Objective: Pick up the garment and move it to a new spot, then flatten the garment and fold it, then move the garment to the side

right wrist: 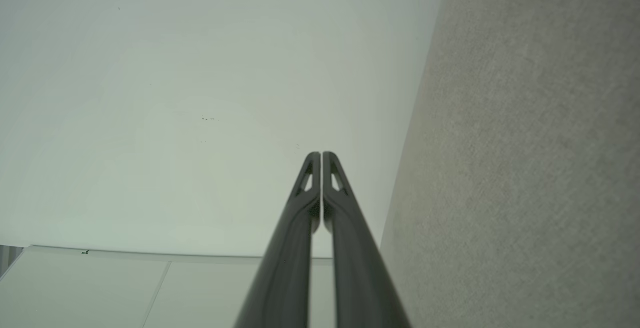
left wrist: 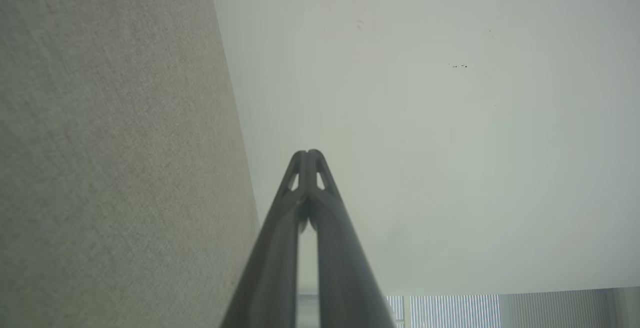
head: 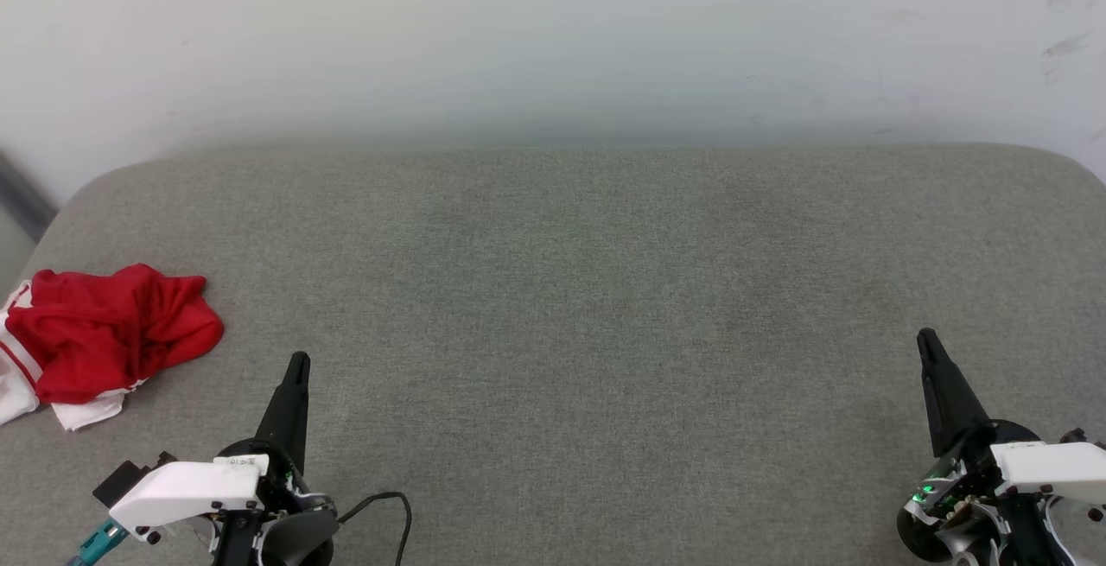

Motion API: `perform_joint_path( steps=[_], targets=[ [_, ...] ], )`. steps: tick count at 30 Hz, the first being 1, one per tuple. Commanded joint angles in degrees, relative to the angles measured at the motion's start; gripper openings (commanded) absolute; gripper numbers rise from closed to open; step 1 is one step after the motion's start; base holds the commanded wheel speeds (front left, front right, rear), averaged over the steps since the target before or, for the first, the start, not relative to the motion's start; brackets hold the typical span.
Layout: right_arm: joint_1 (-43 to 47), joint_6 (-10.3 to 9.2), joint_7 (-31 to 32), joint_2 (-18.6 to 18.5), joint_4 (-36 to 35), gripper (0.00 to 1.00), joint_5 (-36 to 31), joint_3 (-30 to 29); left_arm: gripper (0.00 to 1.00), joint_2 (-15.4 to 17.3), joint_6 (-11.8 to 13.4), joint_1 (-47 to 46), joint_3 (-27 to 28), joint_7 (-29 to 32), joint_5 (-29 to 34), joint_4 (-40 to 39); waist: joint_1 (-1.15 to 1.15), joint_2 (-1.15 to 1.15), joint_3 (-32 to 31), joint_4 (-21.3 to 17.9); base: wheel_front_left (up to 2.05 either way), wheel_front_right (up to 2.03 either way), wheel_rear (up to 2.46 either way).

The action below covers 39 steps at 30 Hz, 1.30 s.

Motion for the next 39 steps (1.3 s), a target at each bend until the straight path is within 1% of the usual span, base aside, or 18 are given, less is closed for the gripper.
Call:
perform_joint_path(
  steps=[1,5,6,8,17,23,26,30,39],
  targets=[
    [-0.65,-0.02,-0.02,0.21,0.04,0.00,0.20,0.02,0.00,-0.10,-0.16,-0.46,0.08,0.07,0.09,0.00,0.00,0.00,0.00,0.00,0.00,0.00,0.00],
    [-0.65,-0.03,-0.02,0.21,0.04,0.00,0.20,0.03,0.00,-0.10,-0.16,-0.46,0.08,0.07,0.09,0.00,0.00,0.00,0.00,0.00,0.00,0.00,0.00],
    [0.09,0.01,-0.02,0.00,0.13,1.00,-0.03,0.01,1.00,0.00,0.01,0.07,-0.04,-0.02,0.00,0.17,0.00,0.00,0.00,0.00,0.00,0.00,0.00],
    [0.83,0.00,0.00,0.01,1.07,1.00,-0.01,0.05,1.00,-0.09,0.02,0.80,-0.15,-0.02,-0.01,1.08,0.00,0.00,0.00,0.00,0.00,0.00,0.00],
    [1.32,0.00,-2.52,-0.04,-0.46,1.00,-1.42,1.70,1.00,-0.04,0.02,0.44,-3.11,-2.58,1.08,-0.64,0.00,0.00,0.04,-0.01,0.00,0.00,0.00],
    [1.50,0.00,-4.24,-0.62,-1.13,1.00,-4.52,3.15,1.00,0.67,0.03,0.17,-5.48,-4.30,4.06,-1.36,0.00,0.00,0.06,-0.03,0.00,0.00,0.00],
    [1.53,0.00,-5.04,-1.05,-1.39,1.00,-7.35,3.89,1.00,0.80,0.03,0.07,-5.96,-5.07,6.75,-1.62,0.00,0.00,0.07,-0.06,0.00,0.00,0.00],
    [1.59,0.00,-6.03,-1.27,-1.95,1.00,-12.09,4.28,1.00,0.61,0.03,0.05,-5.88,-6.06,11.81,-1.71,0.00,0.00,0.08,-0.08,0.00,0.00,0.00],
    [1.80,0.00,-8.11,-1.62,-2.94,1.00,-27.35,4.68,1.00,0.07,0.11,0.29,-5.57,-8.13,24.26,-2.20,0.00,0.00,-0.02,-0.11,0.00,0.00,0.00]
  ],
)
